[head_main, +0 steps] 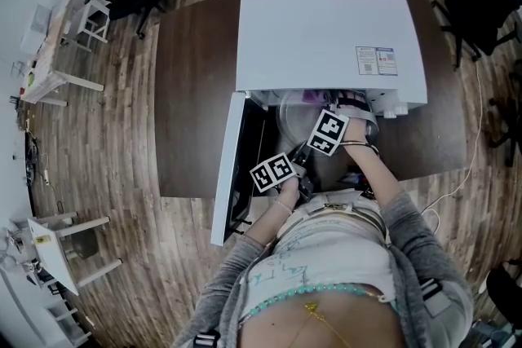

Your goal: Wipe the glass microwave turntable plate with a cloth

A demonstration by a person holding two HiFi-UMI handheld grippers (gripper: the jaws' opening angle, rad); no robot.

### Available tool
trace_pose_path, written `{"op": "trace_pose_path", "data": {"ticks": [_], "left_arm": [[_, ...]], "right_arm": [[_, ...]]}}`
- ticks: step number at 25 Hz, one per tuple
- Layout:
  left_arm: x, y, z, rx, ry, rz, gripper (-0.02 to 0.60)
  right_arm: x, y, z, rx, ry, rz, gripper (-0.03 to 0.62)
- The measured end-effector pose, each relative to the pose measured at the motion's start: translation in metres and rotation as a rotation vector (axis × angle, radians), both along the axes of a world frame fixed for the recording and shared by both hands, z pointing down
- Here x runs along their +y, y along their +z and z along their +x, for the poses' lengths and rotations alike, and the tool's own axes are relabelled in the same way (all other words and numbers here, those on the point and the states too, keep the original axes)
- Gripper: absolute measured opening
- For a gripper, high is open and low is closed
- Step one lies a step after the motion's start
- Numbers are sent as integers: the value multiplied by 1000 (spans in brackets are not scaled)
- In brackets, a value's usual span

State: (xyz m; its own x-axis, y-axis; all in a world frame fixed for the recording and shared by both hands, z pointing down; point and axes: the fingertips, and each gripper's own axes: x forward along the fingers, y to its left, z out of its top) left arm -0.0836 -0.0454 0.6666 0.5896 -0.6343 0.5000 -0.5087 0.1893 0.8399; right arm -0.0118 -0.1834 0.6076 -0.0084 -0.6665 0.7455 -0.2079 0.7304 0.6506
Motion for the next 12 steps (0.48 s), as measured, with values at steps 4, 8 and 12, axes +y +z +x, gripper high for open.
{"op": "trace_pose_path", "data": {"ticks": [4, 8, 12], "left_arm": [[0, -1, -1, 2, 2, 0, 127], [0, -2, -2, 4, 2, -3, 127], [0, -1, -1, 9, 4, -6, 126]], "right_arm": [[7, 1, 11, 3, 35, -5, 107], [15, 2, 22, 8, 61, -13, 109], [20, 4, 38, 3, 106, -28, 107]]}}
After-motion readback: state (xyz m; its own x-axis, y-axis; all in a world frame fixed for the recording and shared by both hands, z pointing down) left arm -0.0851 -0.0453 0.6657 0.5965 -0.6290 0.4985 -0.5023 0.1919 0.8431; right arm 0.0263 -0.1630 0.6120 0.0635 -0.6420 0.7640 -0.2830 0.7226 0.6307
